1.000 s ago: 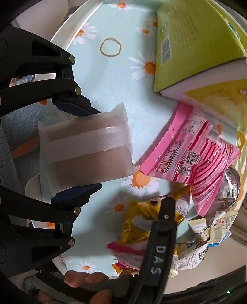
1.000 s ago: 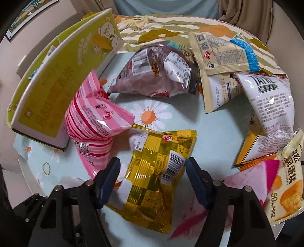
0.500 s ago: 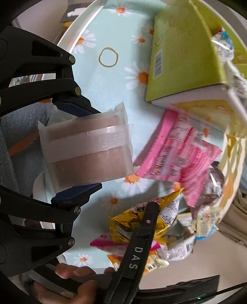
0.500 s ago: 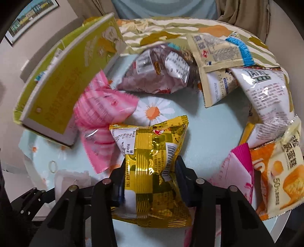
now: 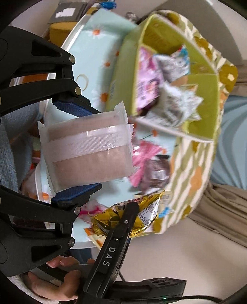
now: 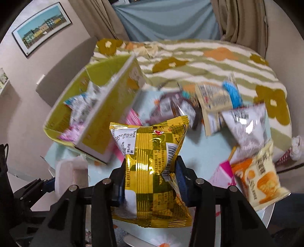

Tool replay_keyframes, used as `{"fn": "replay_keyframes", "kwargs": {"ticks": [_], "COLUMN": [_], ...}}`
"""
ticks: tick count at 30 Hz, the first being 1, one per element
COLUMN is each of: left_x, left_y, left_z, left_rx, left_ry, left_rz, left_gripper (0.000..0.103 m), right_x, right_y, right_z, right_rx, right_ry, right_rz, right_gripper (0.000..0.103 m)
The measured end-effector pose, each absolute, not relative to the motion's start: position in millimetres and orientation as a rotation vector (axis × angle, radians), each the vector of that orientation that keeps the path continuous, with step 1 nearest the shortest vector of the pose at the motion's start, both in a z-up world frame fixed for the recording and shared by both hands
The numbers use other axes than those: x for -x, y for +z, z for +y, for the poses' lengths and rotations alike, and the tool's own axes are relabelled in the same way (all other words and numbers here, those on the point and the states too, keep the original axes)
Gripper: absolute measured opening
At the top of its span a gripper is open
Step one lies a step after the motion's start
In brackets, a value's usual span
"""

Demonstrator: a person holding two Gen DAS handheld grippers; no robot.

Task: Organize snacks
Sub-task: 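Carry both held snacks over the yellow box and open both tools to drop them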

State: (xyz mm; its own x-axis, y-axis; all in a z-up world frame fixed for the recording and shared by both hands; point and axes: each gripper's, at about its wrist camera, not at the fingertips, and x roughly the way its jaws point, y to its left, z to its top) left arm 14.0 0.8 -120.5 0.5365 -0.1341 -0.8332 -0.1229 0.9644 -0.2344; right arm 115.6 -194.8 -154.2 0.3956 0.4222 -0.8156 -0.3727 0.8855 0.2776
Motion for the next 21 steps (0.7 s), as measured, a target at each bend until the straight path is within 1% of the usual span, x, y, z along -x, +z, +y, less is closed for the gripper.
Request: {"fn": "replay_keyframes", "kwargs": {"ticks": [6, 12, 17, 21], "left_x": [-46, -96, -157, -217], "left_y": [-86, -60, -59, -76], "left_z": [30, 86, 135, 171], "left_rx": [0.264, 0.246, 0.225, 0.203], "left_ry": [0.008, 0.015, 0.006, -0.016], "left_rz": [0.933, 0.883, 0.895, 0.934], "left_gripper": [0.064, 0.064, 0.064, 0.064], "right_x": [-127, -159, -199, -234], "right_y": [-114, -88, -79, -85], "right_z": [-165, -115, -69, -37], "right_rx": [-0.069, -0.084, -0.089, -0.093], "right_ry": [0.537, 0.557, 0.556, 0.533], "right_rz": [0.964, 0.907, 0.895, 0.913], "right_gripper": [0.041, 0.041, 0.041, 0.041]}}
